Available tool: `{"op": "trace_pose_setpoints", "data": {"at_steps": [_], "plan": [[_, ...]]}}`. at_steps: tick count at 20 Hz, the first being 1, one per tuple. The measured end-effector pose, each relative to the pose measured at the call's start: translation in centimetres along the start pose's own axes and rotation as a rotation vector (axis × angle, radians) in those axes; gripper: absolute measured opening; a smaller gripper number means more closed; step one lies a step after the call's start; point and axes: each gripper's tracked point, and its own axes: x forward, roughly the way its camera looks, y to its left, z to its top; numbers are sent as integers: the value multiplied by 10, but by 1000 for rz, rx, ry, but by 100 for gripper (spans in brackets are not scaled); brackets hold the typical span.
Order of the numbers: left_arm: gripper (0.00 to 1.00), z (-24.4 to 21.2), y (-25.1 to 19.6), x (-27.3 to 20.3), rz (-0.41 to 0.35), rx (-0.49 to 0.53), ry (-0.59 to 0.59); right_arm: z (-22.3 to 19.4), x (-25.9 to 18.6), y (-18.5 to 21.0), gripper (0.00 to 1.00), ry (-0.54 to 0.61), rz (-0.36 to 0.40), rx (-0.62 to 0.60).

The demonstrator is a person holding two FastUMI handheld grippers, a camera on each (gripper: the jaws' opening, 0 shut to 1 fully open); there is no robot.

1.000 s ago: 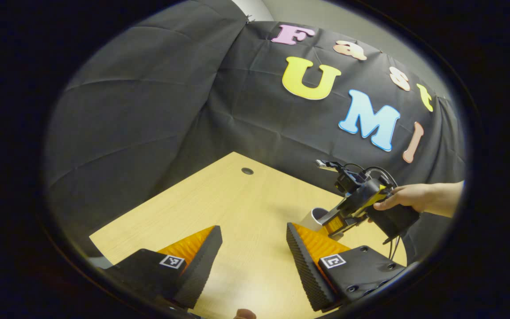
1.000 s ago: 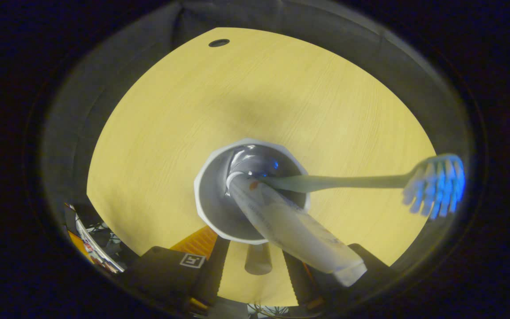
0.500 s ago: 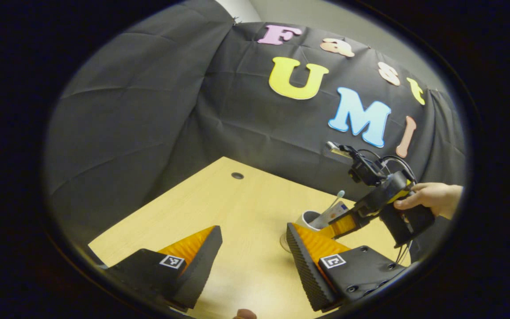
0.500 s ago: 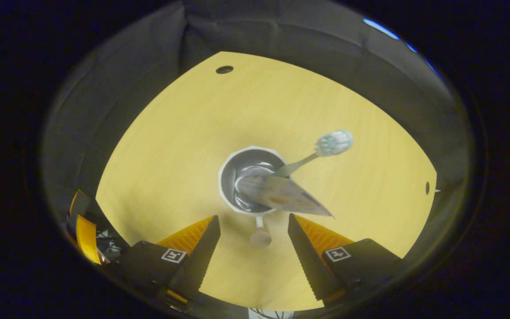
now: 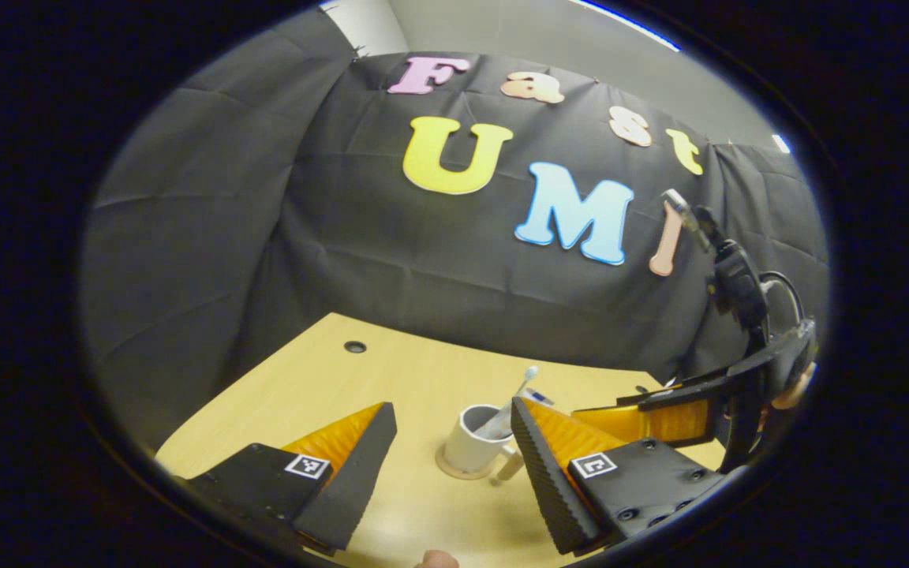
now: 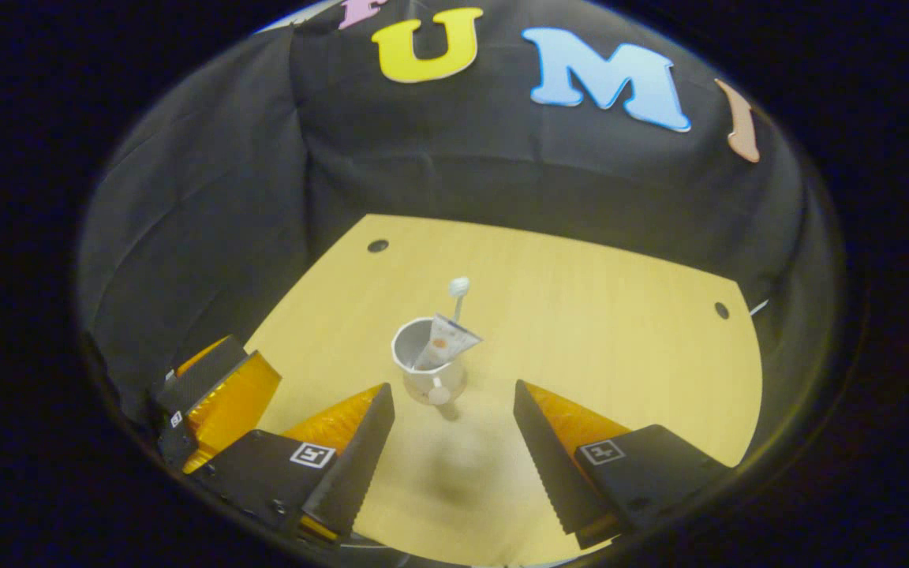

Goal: Put the toothbrush and toothpaste on the desktop into the cup, then pick up the cup and place it on the coaster on the desktop.

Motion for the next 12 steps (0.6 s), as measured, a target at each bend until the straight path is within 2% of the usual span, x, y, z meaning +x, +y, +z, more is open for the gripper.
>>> {"op": "trace_pose_setpoints", "data": {"at_steps": [2,4,5,8,10,11,12], "plan": [[92,12,-25,2,-50,6,-34,19,-39,-19,97,-185,-88,-22],[95,23,-45,2,-77,30,-67,27,-69,-33,94,-326,-175,-53],[95,28,-58,1,-91,44,-82,30,-84,-41,97,-376,-210,-60],[95,45,-90,-5,-141,66,-127,32,-119,-54,98,-487,-277,-44],[95,54,-102,-13,-153,85,-158,33,-135,-63,99,-541,-304,-18],[92,56,-107,-17,-158,92,-172,33,-141,-68,100,-562,-317,-6],[93,57,-109,-19,-156,102,-178,35,-143,-75,99,-582,-326,3]]}}
